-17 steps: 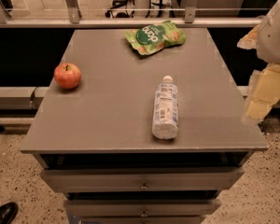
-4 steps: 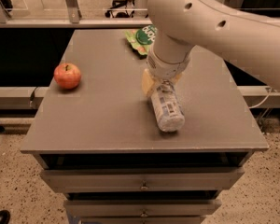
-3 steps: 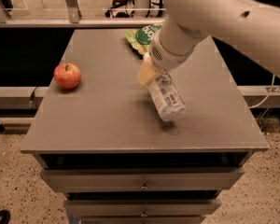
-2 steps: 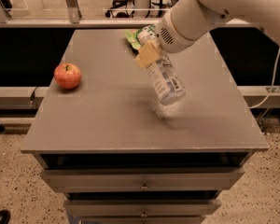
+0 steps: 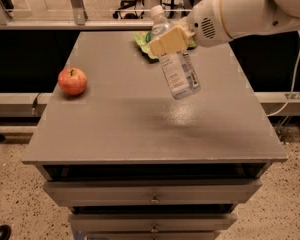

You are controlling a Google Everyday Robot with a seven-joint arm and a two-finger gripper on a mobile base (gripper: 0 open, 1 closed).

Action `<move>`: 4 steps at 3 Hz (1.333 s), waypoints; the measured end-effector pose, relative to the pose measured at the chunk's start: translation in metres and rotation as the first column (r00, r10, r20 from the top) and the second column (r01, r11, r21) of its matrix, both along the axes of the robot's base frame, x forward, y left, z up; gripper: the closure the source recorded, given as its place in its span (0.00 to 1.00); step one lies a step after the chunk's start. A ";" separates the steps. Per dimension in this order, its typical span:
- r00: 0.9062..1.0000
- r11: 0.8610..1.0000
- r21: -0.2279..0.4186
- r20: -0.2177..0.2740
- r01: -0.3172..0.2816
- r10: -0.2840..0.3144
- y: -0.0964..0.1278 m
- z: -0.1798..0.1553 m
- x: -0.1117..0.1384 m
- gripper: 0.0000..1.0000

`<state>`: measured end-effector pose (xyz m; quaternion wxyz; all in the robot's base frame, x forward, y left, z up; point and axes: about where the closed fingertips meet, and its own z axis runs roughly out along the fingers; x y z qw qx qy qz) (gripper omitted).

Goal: Place blue plastic bottle upright

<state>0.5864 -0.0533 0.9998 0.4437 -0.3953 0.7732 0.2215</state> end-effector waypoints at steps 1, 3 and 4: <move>0.997 0.999 -0.028 0.057 -0.046 0.047 0.003 0.004 -0.005 1.00; 0.992 0.998 0.028 0.116 -0.059 0.056 0.007 0.014 0.001 1.00; 0.966 0.991 0.107 0.254 -0.076 0.046 0.007 0.025 0.014 1.00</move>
Offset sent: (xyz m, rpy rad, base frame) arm -0.0048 0.0019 0.0039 -0.0323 -0.0709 0.0557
